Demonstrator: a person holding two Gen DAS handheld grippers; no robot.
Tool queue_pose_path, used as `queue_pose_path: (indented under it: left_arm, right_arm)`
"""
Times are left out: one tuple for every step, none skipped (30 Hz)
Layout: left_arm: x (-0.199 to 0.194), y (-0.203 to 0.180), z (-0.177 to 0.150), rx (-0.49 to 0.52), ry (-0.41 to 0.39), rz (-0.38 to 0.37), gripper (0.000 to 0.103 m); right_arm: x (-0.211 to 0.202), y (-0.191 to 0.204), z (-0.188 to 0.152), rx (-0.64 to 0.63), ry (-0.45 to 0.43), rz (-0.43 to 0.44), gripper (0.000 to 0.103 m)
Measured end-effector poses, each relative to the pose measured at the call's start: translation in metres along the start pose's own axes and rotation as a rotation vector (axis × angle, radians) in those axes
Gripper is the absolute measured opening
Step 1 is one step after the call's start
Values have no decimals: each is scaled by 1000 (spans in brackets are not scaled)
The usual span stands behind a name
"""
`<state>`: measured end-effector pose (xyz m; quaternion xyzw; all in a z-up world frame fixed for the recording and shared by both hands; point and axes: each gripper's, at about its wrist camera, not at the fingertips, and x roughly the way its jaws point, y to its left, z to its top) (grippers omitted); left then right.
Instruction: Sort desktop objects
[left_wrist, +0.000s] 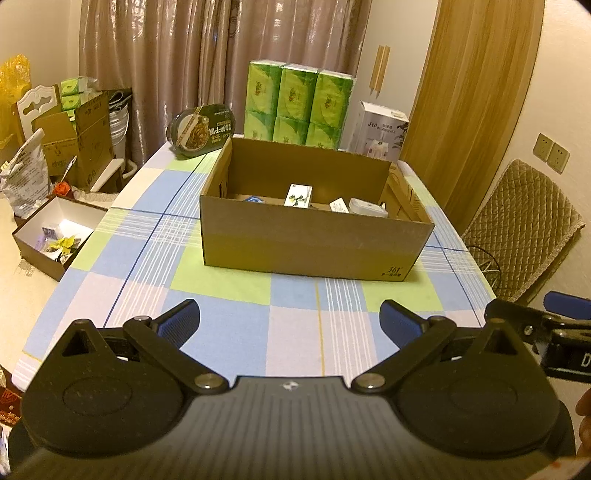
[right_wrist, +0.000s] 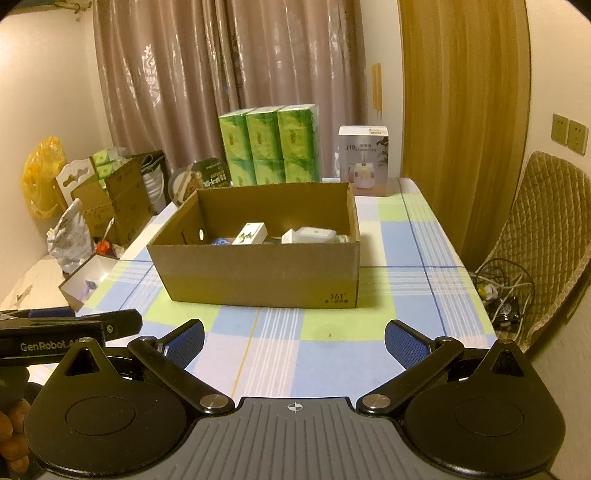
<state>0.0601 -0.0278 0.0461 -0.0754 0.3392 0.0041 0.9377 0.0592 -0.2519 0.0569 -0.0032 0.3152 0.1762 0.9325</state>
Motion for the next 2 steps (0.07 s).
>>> queue_pose_path:
  left_arm:
    - [-1,0,-1,3,-8,-4,102]
    - [-2,0,-1,3,-14,-7,102]
  right_arm:
    - [0,0,-1,0,1,0,101]
    - [1,0,-1,0,2,0,101]
